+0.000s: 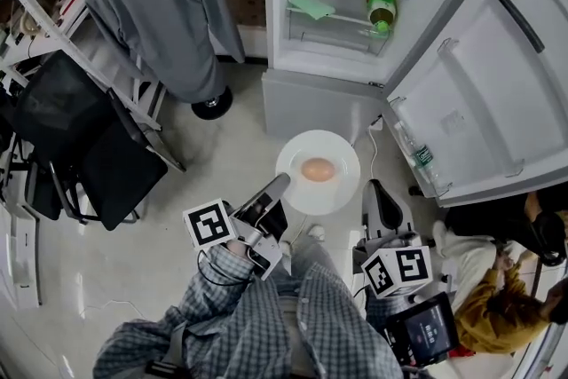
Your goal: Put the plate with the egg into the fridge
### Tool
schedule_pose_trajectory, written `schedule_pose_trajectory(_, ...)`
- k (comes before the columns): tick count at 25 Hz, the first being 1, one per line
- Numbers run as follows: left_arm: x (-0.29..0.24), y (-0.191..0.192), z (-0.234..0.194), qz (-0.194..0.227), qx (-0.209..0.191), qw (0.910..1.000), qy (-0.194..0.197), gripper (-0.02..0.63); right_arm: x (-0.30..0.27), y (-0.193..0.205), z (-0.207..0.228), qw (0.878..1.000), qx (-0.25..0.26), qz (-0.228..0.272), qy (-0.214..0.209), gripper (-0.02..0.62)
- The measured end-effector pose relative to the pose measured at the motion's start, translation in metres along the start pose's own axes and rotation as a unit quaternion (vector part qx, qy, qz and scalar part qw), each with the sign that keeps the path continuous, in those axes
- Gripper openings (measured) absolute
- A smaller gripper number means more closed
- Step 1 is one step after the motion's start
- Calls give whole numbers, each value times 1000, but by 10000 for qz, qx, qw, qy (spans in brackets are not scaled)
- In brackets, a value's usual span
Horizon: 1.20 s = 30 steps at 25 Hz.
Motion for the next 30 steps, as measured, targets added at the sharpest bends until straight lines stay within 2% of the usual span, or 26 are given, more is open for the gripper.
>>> schedule_pose_trajectory(6, -19, -11, -10, 221, -39, 9997, -79, 20, -24, -8, 15, 9997, 111, 41, -212, 6)
schedule_pose_trajectory(14, -58, -29, 0, 510, -147, 9985, -131, 20, -65, -39, 35, 9973, 302, 162, -656, 6)
schedule_pose_trajectory(20, -103, -35, 2, 744, -129, 9970, -164, 20, -78, -67, 76, 9949, 695, 239, -688, 6)
schedule_pose_trajectory(24, -135, -32, 6, 753, -137, 9970, -134, 20, -89, -80, 106, 9952, 654, 290, -664, 6)
schedule_pose_trajectory(30, -164, -25, 3, 753, -169, 9968, -222, 19, -102, -78, 129, 9946, 624, 208, -801, 6)
Point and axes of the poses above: the fingertips, and each gripper's own axes: x backward along the fingers, z to its right, y out of its underside, the point moved 1 cm from there along x, backward along the fingers, and after that the axes turned 3 degrees about -x, right-handed, at the moved point
